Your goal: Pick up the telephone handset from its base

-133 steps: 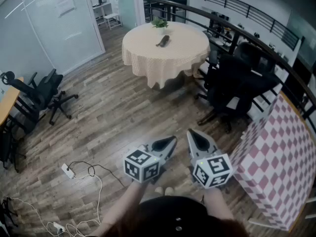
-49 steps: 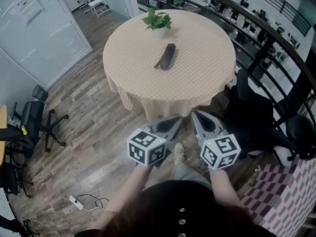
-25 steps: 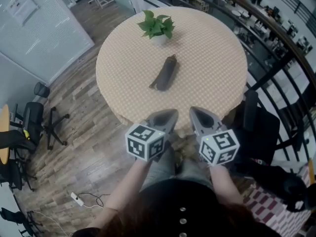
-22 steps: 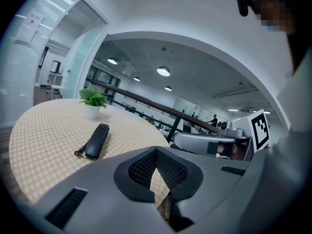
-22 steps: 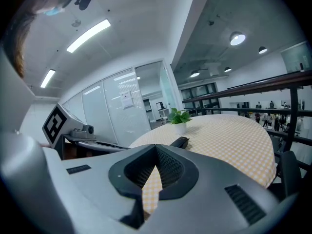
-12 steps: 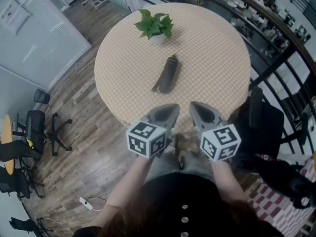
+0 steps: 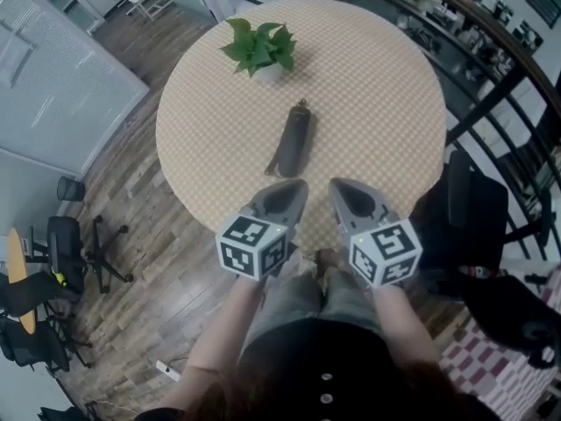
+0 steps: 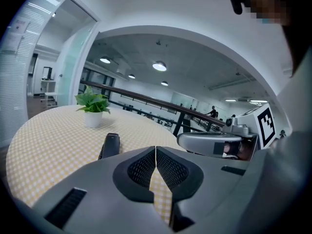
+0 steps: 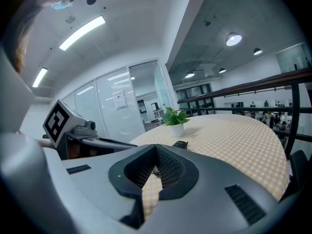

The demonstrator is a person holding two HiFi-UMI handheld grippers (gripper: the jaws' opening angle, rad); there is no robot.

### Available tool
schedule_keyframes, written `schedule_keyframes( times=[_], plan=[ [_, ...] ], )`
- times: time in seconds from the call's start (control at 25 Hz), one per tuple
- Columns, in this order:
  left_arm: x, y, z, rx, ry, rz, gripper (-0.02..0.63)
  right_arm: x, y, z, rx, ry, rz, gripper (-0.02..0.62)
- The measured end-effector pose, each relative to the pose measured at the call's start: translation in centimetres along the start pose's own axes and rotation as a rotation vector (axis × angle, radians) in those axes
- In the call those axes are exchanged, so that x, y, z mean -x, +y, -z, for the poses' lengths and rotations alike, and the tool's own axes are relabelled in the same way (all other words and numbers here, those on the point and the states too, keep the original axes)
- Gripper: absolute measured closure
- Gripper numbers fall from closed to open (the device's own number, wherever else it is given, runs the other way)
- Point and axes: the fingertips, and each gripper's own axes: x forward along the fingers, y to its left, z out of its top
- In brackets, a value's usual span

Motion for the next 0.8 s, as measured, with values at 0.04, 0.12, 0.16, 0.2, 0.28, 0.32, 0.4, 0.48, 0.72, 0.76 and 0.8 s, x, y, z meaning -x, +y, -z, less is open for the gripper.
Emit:
schedule_keyframes(
  times=[0.04,0.12,0.16,0.2,0.28,0.32,0.4,0.48,0.72,0.76,0.8],
  plan=[
    [-0.3,0.4,-0.1,0.0,0.002,-0.001,0.598,-0.4,-0.2,0.1,-0.005,0.0,0.002,0.586],
    [-0.9,1.2,-0.1,-0.001,0.008,-0.005,0.598,-1.0,-0.8,0.2,-0.011,0.005,0.012,0.586],
    [-1.1,1.6,-0.1,-0.002,0.014,-0.008,0.598,-1.4,-1.0,0.4,-0.011,0.009,0.016,0.586],
    [-1.4,2.0,0.0,-0.003,0.022,-0.011,0.597,-1.7,-1.2,0.6,-0.01,0.013,0.019,0.586],
    [-1.9,2.9,0.2,-0.003,0.035,-0.02,0.597,-2.3,-1.6,1.0,-0.014,0.022,0.026,0.586],
    [-2.1,3.4,0.3,-0.002,0.039,-0.026,0.595,-2.6,-1.8,1.1,-0.018,0.026,0.028,0.586],
    [-2.7,4.3,0.4,0.001,0.046,-0.039,0.588,-3.2,-2.2,1.5,-0.024,0.035,0.032,0.586],
    [-3.3,5.2,0.5,0.002,0.057,-0.054,0.566,-3.8,-2.4,1.8,-0.031,0.045,0.036,0.586],
    [-5.2,7.8,0.8,0.005,0.099,-0.102,0.474,-5.5,-3.4,3.1,-0.048,0.066,0.04,0.586],
    [-5.5,8.1,0.9,0.001,0.107,-0.112,0.46,-5.7,-3.6,3.2,-0.053,0.071,0.045,0.586],
    [-5.7,8.5,1.0,-0.003,0.114,-0.122,0.448,-5.8,-3.8,3.4,-0.058,0.076,0.05,0.586]
  ],
)
